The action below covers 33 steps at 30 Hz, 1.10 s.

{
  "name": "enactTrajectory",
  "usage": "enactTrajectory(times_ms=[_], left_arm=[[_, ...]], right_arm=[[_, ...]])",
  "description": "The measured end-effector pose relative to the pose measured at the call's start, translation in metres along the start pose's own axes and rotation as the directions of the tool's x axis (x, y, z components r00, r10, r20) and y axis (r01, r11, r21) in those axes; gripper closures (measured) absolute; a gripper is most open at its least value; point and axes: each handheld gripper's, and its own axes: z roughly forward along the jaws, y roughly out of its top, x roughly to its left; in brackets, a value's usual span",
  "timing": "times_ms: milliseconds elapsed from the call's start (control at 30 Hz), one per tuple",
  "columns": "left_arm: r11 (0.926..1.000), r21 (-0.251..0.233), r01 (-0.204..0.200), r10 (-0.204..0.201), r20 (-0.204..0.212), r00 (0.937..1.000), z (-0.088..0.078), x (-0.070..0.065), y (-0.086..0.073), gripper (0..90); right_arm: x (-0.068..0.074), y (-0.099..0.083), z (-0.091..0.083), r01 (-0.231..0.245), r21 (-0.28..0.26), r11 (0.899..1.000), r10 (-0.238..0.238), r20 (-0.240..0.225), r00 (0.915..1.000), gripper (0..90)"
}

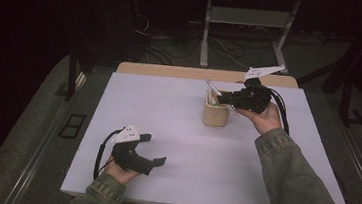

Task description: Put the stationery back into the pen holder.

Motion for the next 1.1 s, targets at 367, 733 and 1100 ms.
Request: enactTrajectory(times_ms=[367, 733, 1100], left_arm=[[0.9998, 0.003, 0.017, -0.017, 0.009, 0.9998, 0.000, 0.003, -0.003, 0.0], [0.9999, 0.012, 0.010, -0.010, 0.021, 0.9997, 0.003, 0.001, -0.004, 0.0], [0.9999, 0.000, 0.011, -0.011, 0.032, 0.9994, 0.003, 0.002, -0.004, 0.6]], right_arm=[[-0.018, 0.003, 0.007, -0.026, -0.102, 0.994, 0.028, 0.017, 0.9995, 78.7], [-0.030, 0.007, 0.024, -0.039, -0.187, 0.982, 0.044, 0.024, 0.9988, 78.7], [-0.040, 0.001, 0.043, -0.049, -0.224, 0.973, 0.060, 0.042, 0.9973, 78.7]])
